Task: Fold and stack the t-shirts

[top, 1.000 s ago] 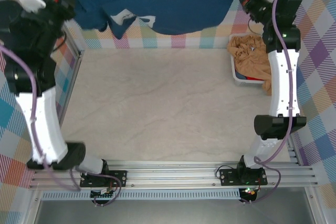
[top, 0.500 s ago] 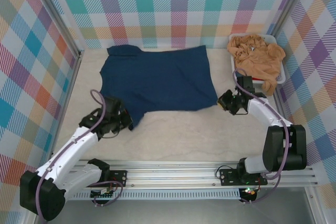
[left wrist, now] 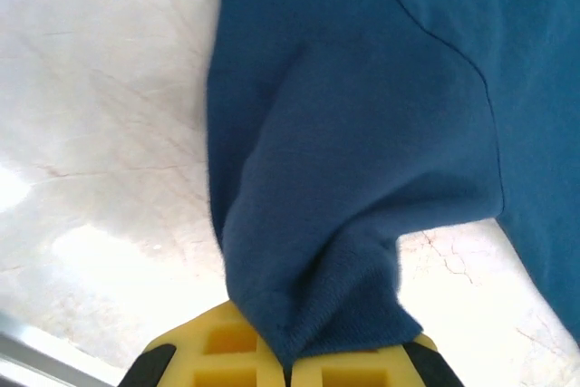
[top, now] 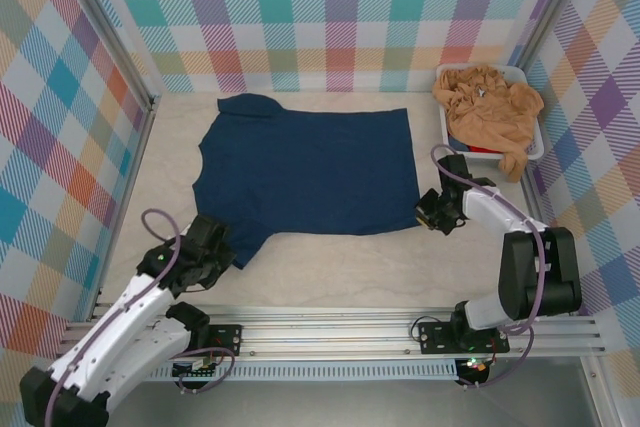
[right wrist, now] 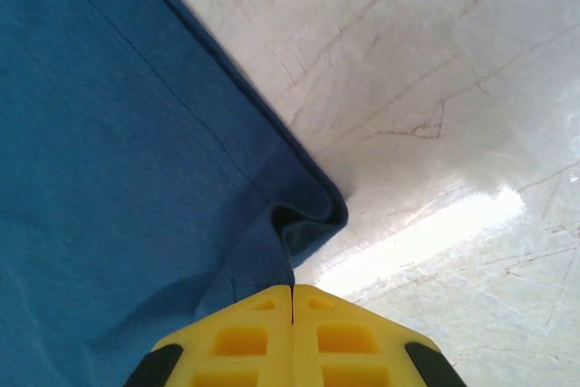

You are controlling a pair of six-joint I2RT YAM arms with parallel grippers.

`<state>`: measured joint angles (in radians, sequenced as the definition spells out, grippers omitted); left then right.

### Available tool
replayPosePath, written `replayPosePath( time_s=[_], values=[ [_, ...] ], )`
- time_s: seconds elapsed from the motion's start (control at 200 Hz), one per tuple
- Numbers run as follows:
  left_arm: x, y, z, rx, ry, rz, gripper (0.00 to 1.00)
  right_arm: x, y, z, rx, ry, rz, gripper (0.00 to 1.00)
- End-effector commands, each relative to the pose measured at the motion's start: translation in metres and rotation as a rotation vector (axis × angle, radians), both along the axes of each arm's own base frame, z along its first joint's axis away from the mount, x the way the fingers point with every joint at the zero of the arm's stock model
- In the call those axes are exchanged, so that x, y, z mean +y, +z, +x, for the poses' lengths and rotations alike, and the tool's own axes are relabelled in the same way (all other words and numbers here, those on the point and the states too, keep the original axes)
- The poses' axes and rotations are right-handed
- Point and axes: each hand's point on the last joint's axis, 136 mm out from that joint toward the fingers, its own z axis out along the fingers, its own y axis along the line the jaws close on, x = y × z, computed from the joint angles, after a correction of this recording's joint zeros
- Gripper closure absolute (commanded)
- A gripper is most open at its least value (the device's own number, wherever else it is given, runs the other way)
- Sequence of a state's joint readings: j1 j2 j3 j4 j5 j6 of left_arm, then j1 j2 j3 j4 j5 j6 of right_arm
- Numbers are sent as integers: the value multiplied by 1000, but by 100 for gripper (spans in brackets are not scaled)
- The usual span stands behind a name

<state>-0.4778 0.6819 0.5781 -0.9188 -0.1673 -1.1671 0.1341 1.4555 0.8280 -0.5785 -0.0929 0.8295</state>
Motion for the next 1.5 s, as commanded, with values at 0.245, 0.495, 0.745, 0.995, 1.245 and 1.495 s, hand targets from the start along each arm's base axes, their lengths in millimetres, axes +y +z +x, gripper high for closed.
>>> replayPosePath(
  time_s=[0.245, 0.495, 0.745, 0.995, 1.245, 1.495],
  values=[
    [7, 225, 112, -462, -72, 346, 100, 28, 170, 89, -532, 127, -2, 100],
    [13, 461, 150, -924, -22, 563, 100, 14, 374, 107, -1052, 45, -22, 100],
    [-13, 560, 157, -1213, -144, 621, 100, 13, 466, 84, -1259, 30, 27, 100],
    [-14, 529, 259, -1189, -162, 400, 100, 29, 474, 131, -1267, 44, 112, 100],
    [9, 535, 310, -1310, -175, 203, 100, 27, 465, 191, -1231, 46, 128, 100],
    [26, 593, 272, -1513, -176, 144, 100, -18, 508, 206, -1308, -30, 117, 100]
  ],
)
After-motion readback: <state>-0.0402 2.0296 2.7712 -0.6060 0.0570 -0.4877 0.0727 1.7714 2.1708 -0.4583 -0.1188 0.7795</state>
